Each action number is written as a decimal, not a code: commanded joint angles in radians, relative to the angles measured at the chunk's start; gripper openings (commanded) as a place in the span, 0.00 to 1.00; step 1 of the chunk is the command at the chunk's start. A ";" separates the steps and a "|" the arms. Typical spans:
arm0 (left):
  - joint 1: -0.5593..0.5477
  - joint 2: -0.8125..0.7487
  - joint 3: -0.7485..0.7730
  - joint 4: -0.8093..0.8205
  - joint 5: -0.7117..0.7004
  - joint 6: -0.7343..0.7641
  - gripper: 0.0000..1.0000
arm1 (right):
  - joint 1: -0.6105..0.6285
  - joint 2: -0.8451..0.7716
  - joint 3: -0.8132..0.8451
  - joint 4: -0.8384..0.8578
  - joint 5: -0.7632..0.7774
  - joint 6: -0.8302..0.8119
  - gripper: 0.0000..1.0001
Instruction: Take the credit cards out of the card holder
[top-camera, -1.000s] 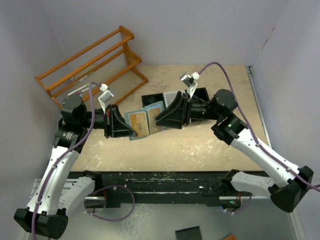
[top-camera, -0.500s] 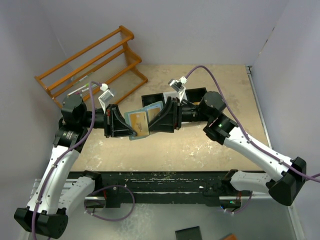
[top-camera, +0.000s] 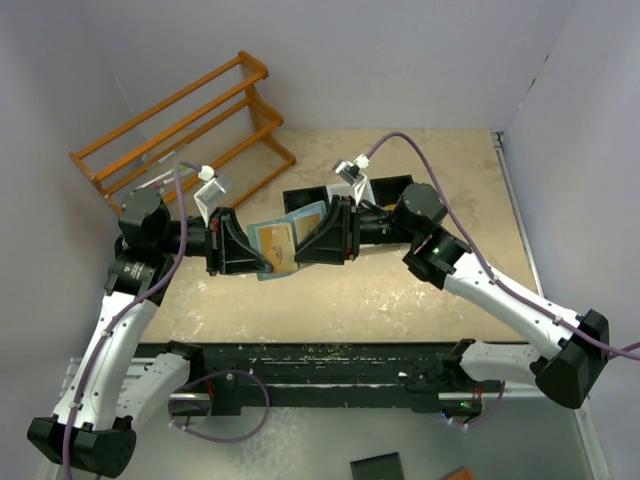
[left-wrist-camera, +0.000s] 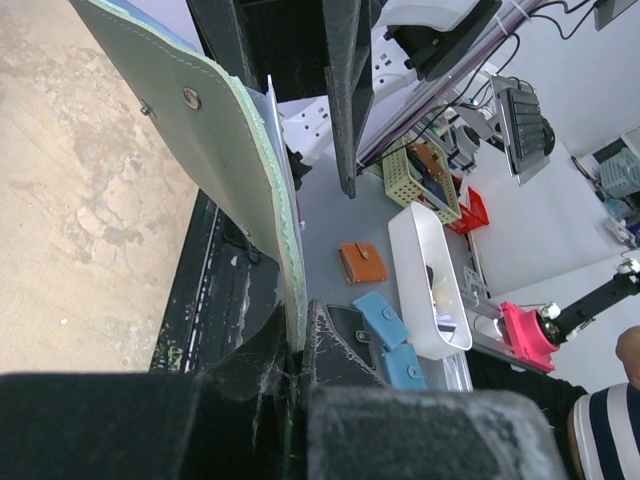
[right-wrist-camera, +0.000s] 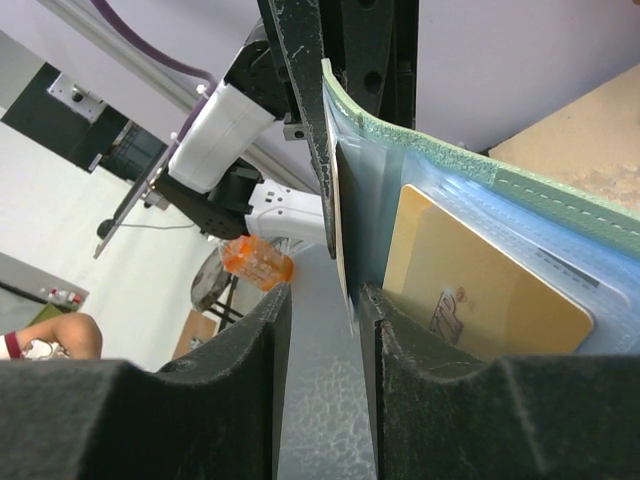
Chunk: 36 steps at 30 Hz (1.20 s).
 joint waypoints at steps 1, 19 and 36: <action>0.004 -0.006 0.045 0.058 0.018 0.000 0.00 | 0.016 -0.009 0.001 0.081 0.012 0.014 0.34; 0.004 -0.012 0.030 0.052 0.017 -0.004 0.00 | 0.025 0.022 -0.017 0.127 0.012 0.034 0.00; 0.001 -0.031 0.029 0.099 0.020 -0.055 0.00 | 0.022 -0.012 -0.001 0.112 -0.012 0.042 0.00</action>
